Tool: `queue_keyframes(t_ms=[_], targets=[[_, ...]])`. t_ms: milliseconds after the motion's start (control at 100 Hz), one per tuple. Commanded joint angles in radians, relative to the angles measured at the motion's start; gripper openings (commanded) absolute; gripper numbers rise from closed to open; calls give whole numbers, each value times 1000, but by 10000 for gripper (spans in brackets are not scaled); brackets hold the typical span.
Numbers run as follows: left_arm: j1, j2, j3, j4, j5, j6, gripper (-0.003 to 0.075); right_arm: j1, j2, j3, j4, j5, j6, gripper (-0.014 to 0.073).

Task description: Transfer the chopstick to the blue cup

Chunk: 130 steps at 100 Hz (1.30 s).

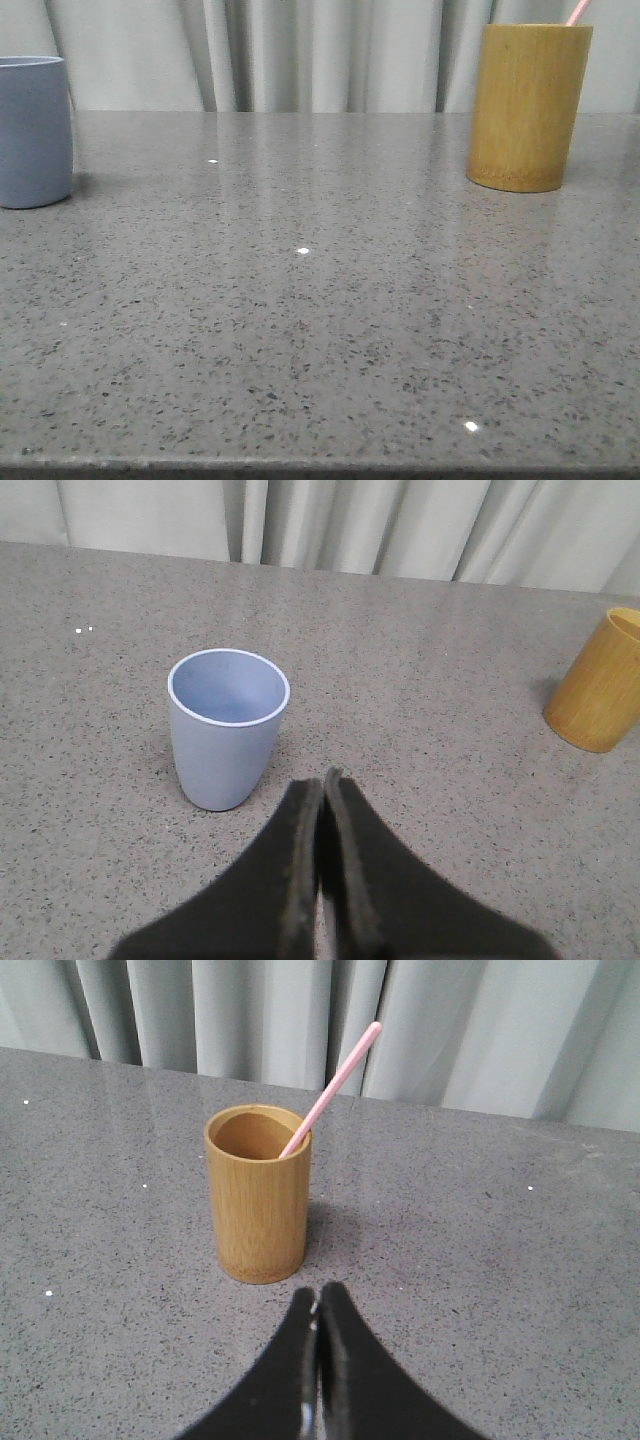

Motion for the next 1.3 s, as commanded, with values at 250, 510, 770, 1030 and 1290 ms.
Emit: queue_keyframes(t_ms=[250,510,770,1030,1290], targets=[[3,14,-34,-36,-45,-7,27,-4,14,-35,13,-81,0,-2],[3,14,-34,-36,-1,5,596,-4,14,-35,35,-81,0,432],[3,22,-34,-36,-20,1,647,-4,14,-35,36,-81,0,520],[3,258,-190,42,-26,-10,643,-4,14,-35,36,-83,0,520],[3,563,-429,148,14,-96,642,-4,14,-35,36,-76,0,520]])
